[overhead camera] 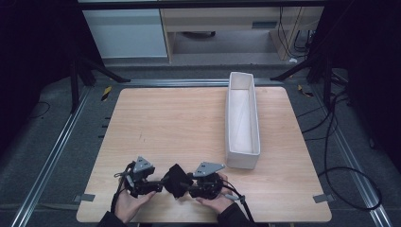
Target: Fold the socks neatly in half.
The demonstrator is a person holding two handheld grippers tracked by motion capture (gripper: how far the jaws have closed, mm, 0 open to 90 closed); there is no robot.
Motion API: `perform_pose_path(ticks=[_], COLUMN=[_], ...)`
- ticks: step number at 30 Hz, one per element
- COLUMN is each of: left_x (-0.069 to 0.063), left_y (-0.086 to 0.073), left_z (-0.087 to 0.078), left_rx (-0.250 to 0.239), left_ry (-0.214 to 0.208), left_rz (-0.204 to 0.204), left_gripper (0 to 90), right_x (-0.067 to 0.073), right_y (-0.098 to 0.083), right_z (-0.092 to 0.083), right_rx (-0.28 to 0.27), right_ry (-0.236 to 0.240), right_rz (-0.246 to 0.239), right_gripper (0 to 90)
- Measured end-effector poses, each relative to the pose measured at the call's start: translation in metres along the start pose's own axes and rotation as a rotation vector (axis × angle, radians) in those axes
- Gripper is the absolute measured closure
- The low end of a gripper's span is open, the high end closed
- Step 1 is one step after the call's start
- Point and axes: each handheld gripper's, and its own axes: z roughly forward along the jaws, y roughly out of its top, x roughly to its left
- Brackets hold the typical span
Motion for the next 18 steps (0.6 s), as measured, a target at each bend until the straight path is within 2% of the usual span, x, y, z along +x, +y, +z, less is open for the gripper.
perform_pose_path(ticks=[3, 5, 8, 12, 18], left_x=[-0.003, -0.002, 0.0, 0.001, 0.0], left_y=[-0.005, -0.006, -0.003, 0.006, 0.018], left_z=[0.008, 0.016, 0.025, 0.034, 0.049], left_rx=[0.062, 0.089, 0.086, 0.081, 0.073], left_ry=[0.012, 0.005, 0.004, 0.017, 0.023], left_rz=[0.007, -0.002, -0.008, 0.025, 0.044], left_gripper=[31.0, 31.3, 31.3, 31.5, 32.1], right_x=[-0.008, -0.012, -0.013, -0.012, -0.014], right_y=[0.004, 0.007, 0.01, 0.011, 0.011], right_z=[-0.001, 0.003, 0.01, 0.015, 0.016], right_rx=[-0.025, -0.026, -0.024, -0.007, -0.009], right_ry=[-0.002, 0.005, 0.0, -0.01, -0.016], right_rz=[0.022, 0.025, 0.013, 0.004, 0.004], right_gripper=[57.7, 58.7, 59.6, 61.7, 66.8])
